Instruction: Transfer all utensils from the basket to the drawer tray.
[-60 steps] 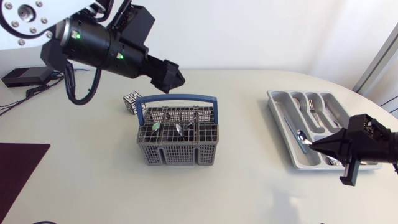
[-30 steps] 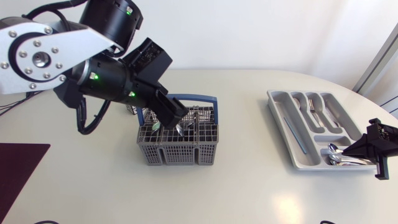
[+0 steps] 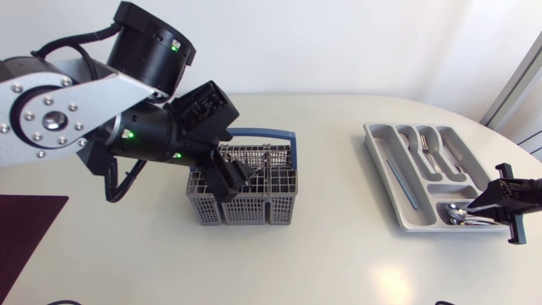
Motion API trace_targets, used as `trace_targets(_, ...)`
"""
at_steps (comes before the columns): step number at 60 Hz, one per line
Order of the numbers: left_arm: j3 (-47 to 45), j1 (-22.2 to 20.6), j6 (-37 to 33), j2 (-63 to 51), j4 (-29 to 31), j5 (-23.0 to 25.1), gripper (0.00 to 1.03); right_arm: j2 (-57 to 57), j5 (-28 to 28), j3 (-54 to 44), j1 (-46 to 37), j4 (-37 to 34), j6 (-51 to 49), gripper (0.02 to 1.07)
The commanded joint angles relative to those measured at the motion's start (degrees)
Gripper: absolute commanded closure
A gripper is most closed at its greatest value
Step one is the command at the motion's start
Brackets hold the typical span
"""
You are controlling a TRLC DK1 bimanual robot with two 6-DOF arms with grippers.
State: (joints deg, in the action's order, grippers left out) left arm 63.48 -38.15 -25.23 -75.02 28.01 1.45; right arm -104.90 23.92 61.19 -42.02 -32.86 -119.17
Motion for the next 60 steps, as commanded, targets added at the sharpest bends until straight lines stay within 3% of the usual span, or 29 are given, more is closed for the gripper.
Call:
trace_targets(1, -1.78, -1.93, -1.92, 0.93, -0.68, -1.81, 0.05, 0.93, 0.60, -2.65, -0.17, 1.57, -1.59, 0.58)
trace_targets(12, -3.28, -6.06, -2.01, -0.83, -3.05, -9.19, 0.06, 4.00, 3.15, -3.53, -0.26, 0.78, 1.75, 0.52)
trace_targets(21, -7.50, -10.10, -3.68, -1.27, -9.90, -18.59, 0.07, 7.70, 6.40, -5.82, -0.34, 0.61, 5.18, 0.50)
trace_targets(26, -9.43, -11.77, -4.39, -2.23, -13.16, -22.46, 0.07, 8.66, 7.72, -5.91, 0.45, 0.78, 9.84, 0.41)
trace_targets(33, -10.66, -11.86, -4.65, -3.64, -15.09, -23.87, 0.07, 11.39, 9.74, -7.75, 1.50, 0.52, 13.71, 0.33)
trace_targets(45, -11.98, -13.35, -5.88, -7.24, -20.54, -29.31, 0.08, 17.19, 11.67, -13.02, 4.31, 1.31, 17.84, 0.33)
trace_targets(54, -11.36, -13.62, -5.97, -10.32, -24.32, -31.86, 0.13, 21.23, 12.82, -15.92, 6.25, 2.36, 20.39, 0.33)
trace_targets(60, -11.01, -13.26, -6.67, -11.28, -26.60, -32.13, 0.22, 22.55, 12.99, -16.98, 7.22, 2.36, 21.26, 0.33)
